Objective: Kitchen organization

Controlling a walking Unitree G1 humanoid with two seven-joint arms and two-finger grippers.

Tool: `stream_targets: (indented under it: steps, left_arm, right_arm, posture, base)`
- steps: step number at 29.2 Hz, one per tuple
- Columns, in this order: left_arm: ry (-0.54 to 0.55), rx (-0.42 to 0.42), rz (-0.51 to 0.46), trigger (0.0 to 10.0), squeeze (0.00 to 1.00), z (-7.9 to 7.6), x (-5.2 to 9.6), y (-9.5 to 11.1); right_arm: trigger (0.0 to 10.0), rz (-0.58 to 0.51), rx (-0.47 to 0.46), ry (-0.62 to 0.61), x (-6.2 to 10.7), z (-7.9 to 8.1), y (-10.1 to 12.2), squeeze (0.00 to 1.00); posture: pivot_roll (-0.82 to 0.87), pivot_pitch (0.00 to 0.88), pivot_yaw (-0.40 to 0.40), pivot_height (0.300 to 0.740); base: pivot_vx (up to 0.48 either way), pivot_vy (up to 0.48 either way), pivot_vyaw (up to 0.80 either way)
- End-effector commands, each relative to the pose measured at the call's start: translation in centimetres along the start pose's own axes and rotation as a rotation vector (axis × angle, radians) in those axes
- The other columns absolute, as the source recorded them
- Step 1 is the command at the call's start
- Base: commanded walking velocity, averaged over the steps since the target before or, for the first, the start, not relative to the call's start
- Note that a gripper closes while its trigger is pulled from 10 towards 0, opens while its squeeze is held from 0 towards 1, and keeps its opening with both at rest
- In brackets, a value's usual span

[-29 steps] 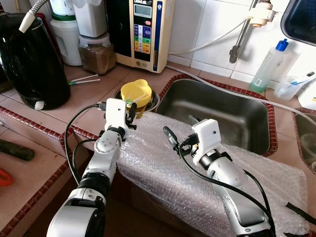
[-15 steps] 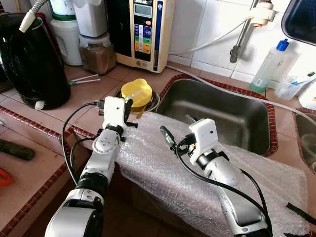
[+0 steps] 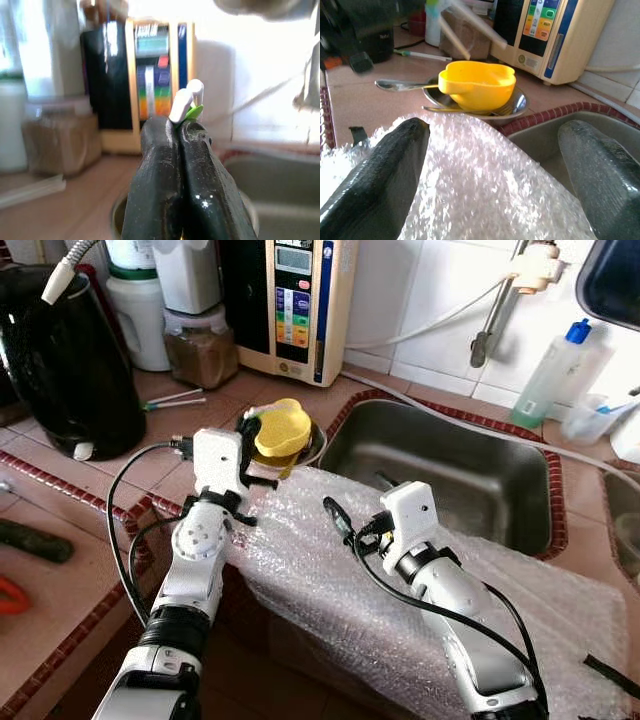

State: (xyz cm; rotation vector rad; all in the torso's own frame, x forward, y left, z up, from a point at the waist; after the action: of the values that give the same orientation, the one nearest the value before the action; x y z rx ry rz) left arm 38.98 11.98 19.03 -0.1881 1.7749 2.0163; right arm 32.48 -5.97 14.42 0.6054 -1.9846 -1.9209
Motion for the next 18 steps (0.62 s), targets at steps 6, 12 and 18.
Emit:
stream_targets:
  steps: [6, 12, 18]
  left_arm:
    - [-0.093, -0.027, -0.101, 0.0, 0.0, -1.6, -0.2, 2.6]
    - [-0.213, 0.007, -0.153, 0.0, 0.0, -4.6, 0.5, 3.5]
    - [-0.423, 0.101, -0.162, 0.0, 0.0, -9.4, 1.6, 4.0]
  right_arm:
    - [10.0, -0.012, 0.004, -0.017, -0.4, -0.6, 0.3, 0.0]
    - [10.0, 0.049, -0.164, -0.127, -0.2, -2.7, -1.5, 0.0]
    - [10.0, 0.05, -0.303, -0.199, -0.1, -4.7, -1.5, 0.0]
  posture:
    - [0.07, 0.0, -0.046, 0.74]
    - [0.07, 0.0, -0.051, 0.74]
    - [0.05, 0.0, -0.051, 0.74]
  base:
    - [0.0, 0.0, 0.0]
    - [0.0, 0.0, 0.0]
    - [0.0, 0.0, 0.0]
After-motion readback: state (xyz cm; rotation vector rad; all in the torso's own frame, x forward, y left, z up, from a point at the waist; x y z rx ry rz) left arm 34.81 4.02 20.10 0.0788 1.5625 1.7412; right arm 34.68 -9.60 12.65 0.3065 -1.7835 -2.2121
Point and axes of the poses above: a point about 5 cm out from each wrist's last joint towards the gripper, its own x axis pointing back from the gripper into the wrist, its own y axis along the axis of the wrist's last joint, z = x × y, the point moved 5 cm from there along -x, pointing out of the wrist towards the gripper, and after that the axes turned 3 degrees about -x, right-handed, at the moved point
